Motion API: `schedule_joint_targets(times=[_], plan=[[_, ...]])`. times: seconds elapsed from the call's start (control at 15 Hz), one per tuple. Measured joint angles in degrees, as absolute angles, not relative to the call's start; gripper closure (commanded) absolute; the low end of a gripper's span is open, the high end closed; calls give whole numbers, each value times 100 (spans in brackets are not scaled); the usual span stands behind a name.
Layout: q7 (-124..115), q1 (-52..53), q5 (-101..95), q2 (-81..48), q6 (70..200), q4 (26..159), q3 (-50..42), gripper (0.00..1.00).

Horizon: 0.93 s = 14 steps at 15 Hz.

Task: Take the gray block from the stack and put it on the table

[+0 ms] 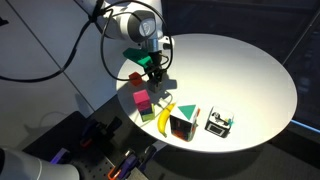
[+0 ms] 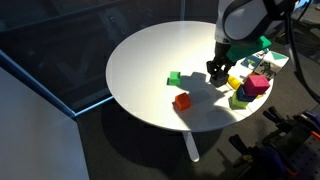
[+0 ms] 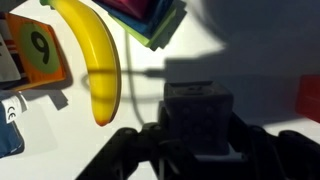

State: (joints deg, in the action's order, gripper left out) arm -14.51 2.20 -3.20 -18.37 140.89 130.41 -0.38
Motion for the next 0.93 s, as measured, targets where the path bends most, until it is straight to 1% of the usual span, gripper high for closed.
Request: schedule_joint_targets(times=[0.47,0.93], plan=[[-1318,420,-528,-1888,14495,13337,-47,70],[-962,592,-552,-1885,14580,13419,22,70]])
